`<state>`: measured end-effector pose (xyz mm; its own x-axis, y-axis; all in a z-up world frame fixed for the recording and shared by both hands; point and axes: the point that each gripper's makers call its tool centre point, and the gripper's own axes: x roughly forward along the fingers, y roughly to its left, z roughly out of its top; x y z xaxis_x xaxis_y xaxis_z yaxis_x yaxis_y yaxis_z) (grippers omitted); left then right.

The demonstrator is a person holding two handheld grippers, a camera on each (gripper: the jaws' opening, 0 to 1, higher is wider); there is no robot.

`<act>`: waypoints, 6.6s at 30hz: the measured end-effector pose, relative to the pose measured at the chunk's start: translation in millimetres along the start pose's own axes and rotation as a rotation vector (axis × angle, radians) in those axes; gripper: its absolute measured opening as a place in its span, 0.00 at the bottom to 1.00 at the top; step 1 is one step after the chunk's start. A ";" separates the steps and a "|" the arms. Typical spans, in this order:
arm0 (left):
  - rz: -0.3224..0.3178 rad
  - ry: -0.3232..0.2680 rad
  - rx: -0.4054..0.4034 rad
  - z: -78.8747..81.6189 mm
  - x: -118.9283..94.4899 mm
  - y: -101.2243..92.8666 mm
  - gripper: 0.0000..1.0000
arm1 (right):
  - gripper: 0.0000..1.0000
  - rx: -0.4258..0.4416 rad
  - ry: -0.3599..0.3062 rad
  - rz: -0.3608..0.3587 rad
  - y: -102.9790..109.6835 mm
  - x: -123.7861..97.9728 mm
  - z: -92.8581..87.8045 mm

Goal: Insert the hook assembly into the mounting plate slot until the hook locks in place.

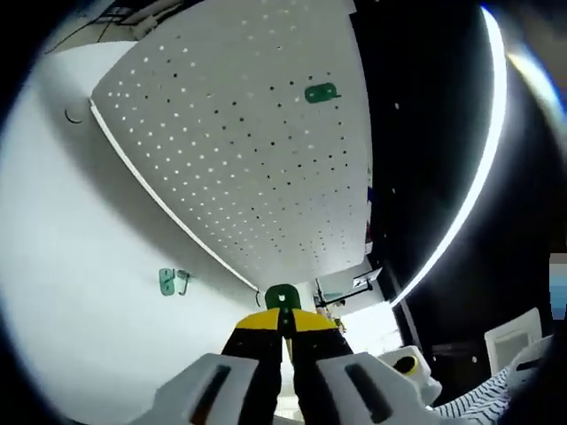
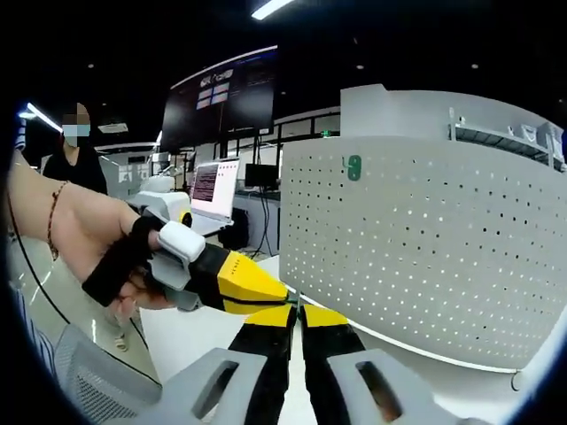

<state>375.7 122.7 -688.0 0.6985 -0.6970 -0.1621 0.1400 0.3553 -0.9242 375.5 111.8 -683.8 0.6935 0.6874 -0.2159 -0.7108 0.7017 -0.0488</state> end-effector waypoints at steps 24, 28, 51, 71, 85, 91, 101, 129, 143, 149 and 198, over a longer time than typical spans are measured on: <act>0.283 0.064 0.669 16.7 -11.5 11.0 0.01 | 0.12 0.115 0.058 0.025 -1.3 0.9 4.9; 0.320 0.034 0.741 27.0 -15.6 8.2 0.01 | 0.13 0.110 0.103 0.011 -5.9 -3.6 -6.2; 0.445 -0.080 1.079 58.7 -23.7 -12.0 0.01 | 0.50 0.150 0.176 -0.180 -52.9 -51.3 -35.7; 0.521 -0.259 1.135 117.8 -27.0 -33.2 0.01 | 0.71 0.218 0.358 -0.341 -80.5 -141.1 -111.6; 0.550 -0.336 1.166 161.5 -16.6 -49.2 0.01 | 0.73 0.237 0.426 -0.368 -72.5 -163.4 -141.5; 0.558 -0.353 1.177 169.8 -11.5 -49.7 0.01 | 0.72 0.253 0.413 -0.369 -74.4 -162.9 -139.1; 0.574 -0.419 1.185 198.7 -6.7 -53.9 0.01 | 0.70 0.259 0.402 -0.358 -72.2 -162.4 -138.1; 0.627 -0.507 1.225 245.9 15.8 -50.9 0.01 | 0.67 0.311 0.392 -0.407 -82.3 -163.9 -145.4; 0.643 -0.551 1.230 259.1 22.7 -54.4 0.01 | 0.65 0.315 0.403 -0.415 -83.2 -164.0 -148.1; 0.657 -0.545 1.207 260.7 25.0 -50.5 0.01 | 0.64 0.312 0.407 -0.406 -82.0 -163.0 -149.1; 0.602 -0.477 1.053 258.8 21.0 -41.6 0.19 | 0.63 0.294 0.409 -0.400 -81.1 -163.3 -148.4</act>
<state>566.1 254.5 -563.4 0.9923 -0.0473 -0.1145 0.0474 0.9989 -0.0014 302.3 -85.2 -789.3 0.7558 0.2757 -0.5940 -0.3040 0.9511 0.0546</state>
